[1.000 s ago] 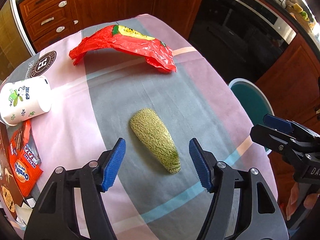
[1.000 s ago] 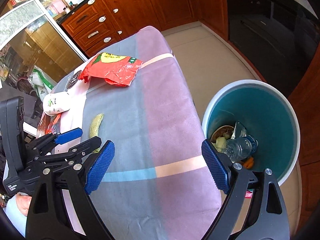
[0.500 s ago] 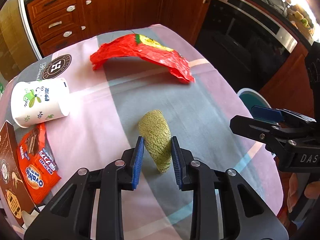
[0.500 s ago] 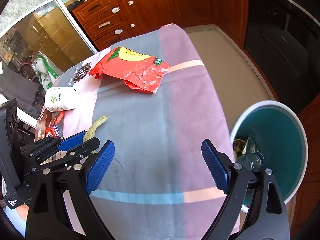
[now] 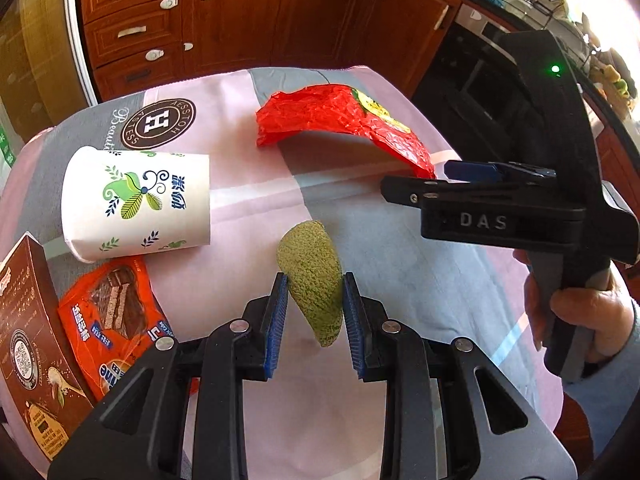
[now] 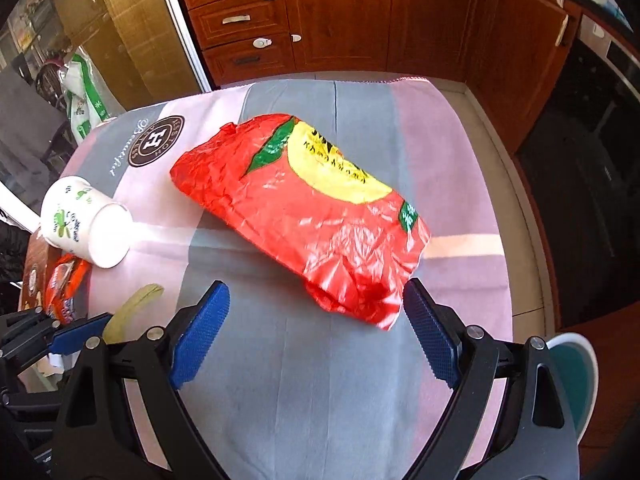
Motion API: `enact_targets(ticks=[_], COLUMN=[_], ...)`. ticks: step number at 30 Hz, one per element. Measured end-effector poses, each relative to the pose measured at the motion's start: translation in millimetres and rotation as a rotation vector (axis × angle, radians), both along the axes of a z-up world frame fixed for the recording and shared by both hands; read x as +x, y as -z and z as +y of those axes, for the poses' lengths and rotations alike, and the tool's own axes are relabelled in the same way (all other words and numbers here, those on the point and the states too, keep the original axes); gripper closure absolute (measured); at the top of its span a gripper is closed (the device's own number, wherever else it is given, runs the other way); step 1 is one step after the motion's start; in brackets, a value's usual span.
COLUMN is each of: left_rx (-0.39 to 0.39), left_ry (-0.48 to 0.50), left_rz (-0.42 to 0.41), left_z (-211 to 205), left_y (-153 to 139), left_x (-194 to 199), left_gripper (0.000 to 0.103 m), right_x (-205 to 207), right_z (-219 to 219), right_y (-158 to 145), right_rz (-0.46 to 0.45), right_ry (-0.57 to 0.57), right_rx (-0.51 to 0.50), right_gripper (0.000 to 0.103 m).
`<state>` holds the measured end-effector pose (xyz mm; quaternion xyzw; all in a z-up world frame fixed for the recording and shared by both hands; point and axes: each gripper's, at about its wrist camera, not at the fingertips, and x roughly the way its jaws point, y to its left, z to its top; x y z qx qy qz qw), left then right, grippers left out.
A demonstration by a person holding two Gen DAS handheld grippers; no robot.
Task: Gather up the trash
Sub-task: 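Grasp the green melon rind with the left tool while the right tool grasps the red snack bag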
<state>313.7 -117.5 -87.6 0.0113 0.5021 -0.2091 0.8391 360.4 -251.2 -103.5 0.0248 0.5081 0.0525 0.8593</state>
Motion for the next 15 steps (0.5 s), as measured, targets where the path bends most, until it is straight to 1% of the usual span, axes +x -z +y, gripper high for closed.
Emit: enact_targets(ticks=[2,4,5,6,7,8,9,11,13,15], left_rx=[-0.010,-0.015,-0.018,-0.020,-0.021,-0.023,-0.025,-0.021,-0.019,-0.023], left_ry=[-0.001,-0.002,-0.001,-0.001,-0.002,-0.002,-0.002,-0.004,-0.009,-0.010], left_rz=[0.005,0.009,0.010,0.009,0.008,0.007,0.005,-0.004,-0.011,-0.019], left_z=[2,3,4,3,3,4,3,2,2,0], left_y=[1,3,3,3,3,3,2,-1,-4,-9], left_x=[3,4,5,5,5,4,4,2,-1,-6], left_gripper=[0.075,0.075,0.075,0.075,0.075,0.075,0.075,0.075,0.075,0.075], right_x=[8,12,12,13,12,10,7,-1,-11,-21], right_z=[1,2,2,2,1,0,-1,-1,-2,-4], right_y=[3,5,6,7,7,7,4,-2,-10,-17], right_rz=[-0.010,-0.021,-0.023,-0.018,-0.017,-0.023,-0.036,-0.055,-0.064,-0.070], right_ry=[0.002,0.005,0.006,0.010,0.015,0.020,0.024,0.030,0.026,0.023], right_rx=[-0.021,-0.037,-0.040,-0.042,-0.037,-0.027,-0.014,-0.009,-0.003,0.011], right_gripper=[0.018,0.023,0.036,0.054,0.062,0.076,0.082,0.089,0.093,0.094])
